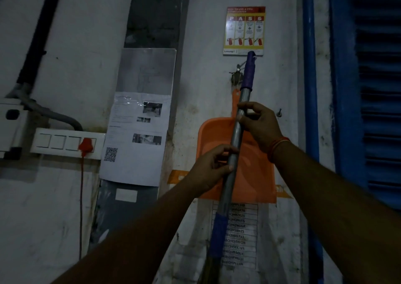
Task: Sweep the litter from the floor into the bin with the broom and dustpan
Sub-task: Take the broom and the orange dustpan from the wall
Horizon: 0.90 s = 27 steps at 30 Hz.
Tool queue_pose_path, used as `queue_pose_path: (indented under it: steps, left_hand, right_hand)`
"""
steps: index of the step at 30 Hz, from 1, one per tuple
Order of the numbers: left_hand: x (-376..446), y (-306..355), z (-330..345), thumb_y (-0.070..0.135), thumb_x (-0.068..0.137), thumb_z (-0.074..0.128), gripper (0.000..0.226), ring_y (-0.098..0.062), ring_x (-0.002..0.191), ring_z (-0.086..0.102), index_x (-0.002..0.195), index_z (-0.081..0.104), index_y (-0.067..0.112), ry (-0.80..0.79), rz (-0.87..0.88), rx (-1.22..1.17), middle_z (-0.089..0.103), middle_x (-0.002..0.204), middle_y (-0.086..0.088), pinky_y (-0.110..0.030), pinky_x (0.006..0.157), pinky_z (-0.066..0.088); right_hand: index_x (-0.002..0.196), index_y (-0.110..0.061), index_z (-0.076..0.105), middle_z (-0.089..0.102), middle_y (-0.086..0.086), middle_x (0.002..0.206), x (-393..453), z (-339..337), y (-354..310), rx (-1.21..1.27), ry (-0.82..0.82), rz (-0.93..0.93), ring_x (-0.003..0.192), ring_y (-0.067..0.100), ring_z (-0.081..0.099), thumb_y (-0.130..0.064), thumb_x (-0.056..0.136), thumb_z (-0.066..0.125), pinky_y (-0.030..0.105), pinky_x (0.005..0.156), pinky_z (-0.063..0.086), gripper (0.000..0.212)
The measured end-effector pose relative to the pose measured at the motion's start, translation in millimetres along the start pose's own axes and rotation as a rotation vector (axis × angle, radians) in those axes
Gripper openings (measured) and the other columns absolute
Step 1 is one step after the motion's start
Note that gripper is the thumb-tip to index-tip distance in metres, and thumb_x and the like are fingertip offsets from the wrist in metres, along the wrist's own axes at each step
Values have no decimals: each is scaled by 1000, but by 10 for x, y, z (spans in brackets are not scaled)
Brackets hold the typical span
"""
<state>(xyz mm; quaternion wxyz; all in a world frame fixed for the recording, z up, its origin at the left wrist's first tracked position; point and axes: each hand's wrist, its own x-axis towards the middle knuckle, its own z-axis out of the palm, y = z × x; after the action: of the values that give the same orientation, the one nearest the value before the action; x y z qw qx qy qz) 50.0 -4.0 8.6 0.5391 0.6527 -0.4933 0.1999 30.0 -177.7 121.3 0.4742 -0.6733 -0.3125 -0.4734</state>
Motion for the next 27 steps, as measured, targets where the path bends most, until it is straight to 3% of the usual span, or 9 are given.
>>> queue_pose_path:
  steps: [4, 8, 17, 21, 27]
  left_hand:
    - [15, -15, 11, 6, 94, 63, 41, -16, 113, 64, 129, 60, 28, 47, 36, -13, 58, 130, 1, -40, 92, 59]
    - [81, 17, -23, 3, 94, 63, 43, -21, 111, 66, 131, 61, 25, 87, 39, -74, 61, 128, -6, -45, 92, 59]
    - [234, 183, -55, 4, 95, 62, 43, -27, 116, 62, 133, 58, 23, 84, 80, -127, 57, 131, -9, -46, 93, 58]
    - [265, 255, -59, 1, 94, 62, 44, -29, 117, 61, 135, 56, 14, 87, 107, -148, 58, 130, -11, -45, 92, 58]
    - [317, 321, -45, 0, 94, 61, 44, -33, 117, 61, 136, 55, 12, 83, 118, -142, 58, 129, -15, -44, 91, 59]
  right_hand:
    - [118, -17, 70, 67, 15, 112, 2, -22, -14, 23, -25, 8, 104, 27, 66, -4, 88, 68, 37, 85, 60, 33]
    - [116, -21, 71, 70, 7, 111, 7, -60, -40, 26, -18, 11, 103, 22, 68, -9, 87, 71, 40, 89, 58, 32]
    - [111, -14, 67, 68, 4, 107, -555, -171, -172, 167, 162, 65, 98, 14, 68, -6, 90, 65, 31, 83, 58, 22]
    - [106, -14, 67, 70, 0, 107, -1089, -132, -27, 133, 104, 113, 101, 15, 67, -6, 89, 66, 35, 85, 58, 19]
    - [101, -6, 69, 70, 8, 108, -1571, -32, 139, 109, -133, 136, 104, 23, 67, 3, 88, 65, 42, 92, 56, 17]
